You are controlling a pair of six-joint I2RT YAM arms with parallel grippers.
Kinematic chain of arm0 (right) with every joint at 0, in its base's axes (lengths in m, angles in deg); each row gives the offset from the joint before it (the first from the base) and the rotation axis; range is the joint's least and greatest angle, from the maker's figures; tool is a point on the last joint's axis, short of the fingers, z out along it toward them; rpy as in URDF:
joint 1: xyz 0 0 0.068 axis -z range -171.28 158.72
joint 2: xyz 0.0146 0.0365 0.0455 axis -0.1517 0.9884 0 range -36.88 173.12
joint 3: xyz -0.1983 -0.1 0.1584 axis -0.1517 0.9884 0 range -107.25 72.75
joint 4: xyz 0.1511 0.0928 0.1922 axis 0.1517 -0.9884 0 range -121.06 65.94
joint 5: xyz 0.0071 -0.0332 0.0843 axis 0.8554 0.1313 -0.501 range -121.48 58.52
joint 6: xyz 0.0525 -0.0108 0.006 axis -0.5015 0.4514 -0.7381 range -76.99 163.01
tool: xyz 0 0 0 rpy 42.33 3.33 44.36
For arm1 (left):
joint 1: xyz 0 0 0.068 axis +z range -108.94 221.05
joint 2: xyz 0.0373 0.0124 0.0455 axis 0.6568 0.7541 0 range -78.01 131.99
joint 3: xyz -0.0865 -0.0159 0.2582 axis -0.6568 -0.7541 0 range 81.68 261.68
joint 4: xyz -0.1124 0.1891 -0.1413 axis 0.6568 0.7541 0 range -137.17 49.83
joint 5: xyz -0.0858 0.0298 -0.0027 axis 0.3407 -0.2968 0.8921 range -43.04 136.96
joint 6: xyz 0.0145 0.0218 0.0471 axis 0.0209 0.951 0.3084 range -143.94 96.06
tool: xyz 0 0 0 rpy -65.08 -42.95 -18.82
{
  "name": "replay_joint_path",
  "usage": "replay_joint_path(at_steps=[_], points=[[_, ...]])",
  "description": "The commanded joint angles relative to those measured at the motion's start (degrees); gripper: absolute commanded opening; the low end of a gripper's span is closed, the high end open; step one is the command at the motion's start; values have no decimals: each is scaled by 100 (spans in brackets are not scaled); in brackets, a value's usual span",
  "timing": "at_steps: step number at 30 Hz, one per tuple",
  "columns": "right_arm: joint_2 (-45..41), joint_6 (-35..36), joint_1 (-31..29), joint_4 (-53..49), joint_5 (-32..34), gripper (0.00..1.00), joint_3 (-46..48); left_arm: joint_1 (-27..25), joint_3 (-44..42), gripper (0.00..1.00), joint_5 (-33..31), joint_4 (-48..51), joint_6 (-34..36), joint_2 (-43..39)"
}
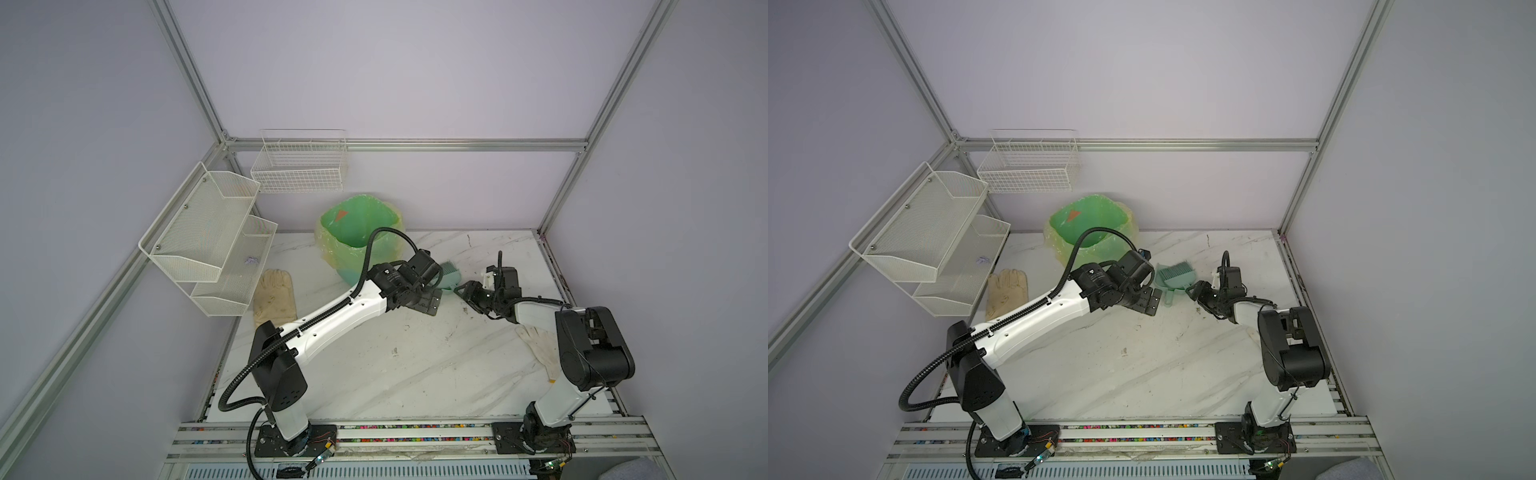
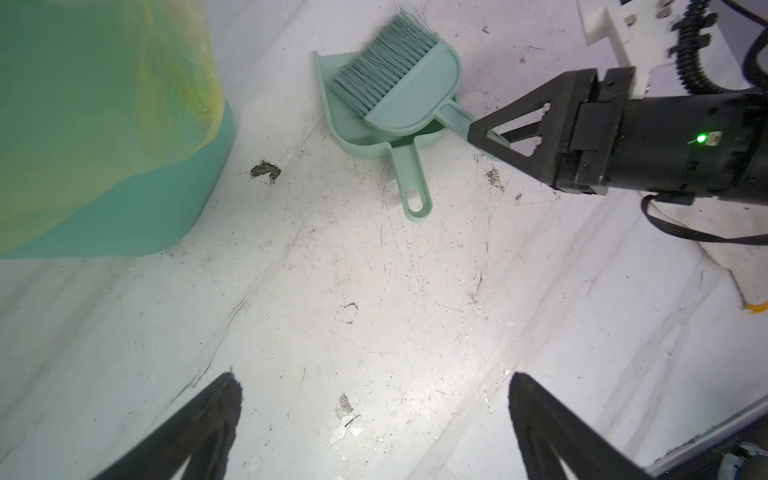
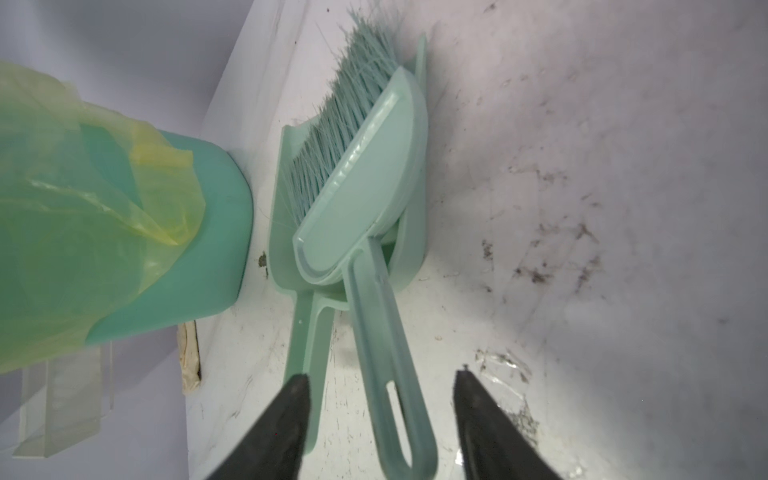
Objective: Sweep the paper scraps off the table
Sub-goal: 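Open both grippers and draw them back from the dustpan and brush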
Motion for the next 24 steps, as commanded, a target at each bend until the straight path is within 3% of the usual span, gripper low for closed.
replay_joint_path(at_steps=[1, 6, 8, 15, 19, 24], points=[[-405, 77, 88, -194, 201, 73, -21, -17, -455, 100, -574, -118, -148, -583], [-811, 154, 133, -440, 510, 85, 30, -9, -1023, 100, -1355, -70, -337, -1056], [-1047, 125, 138, -452, 614, 97, 109, 8, -1228, 100, -1783, 64, -528, -1214], [-1682, 217, 191, -686, 1049, 97, 141, 235, -1852, 100, -2645, 290, -736, -1521], [-2027, 318, 217, -757, 1337, 97, 114, 381, -2584, 100, -3163, -233, -485, -1940], [-2353, 470, 224, -812, 1701, 97, 87, 1180, -3332, 100, -2893, -838, -267, -2165]])
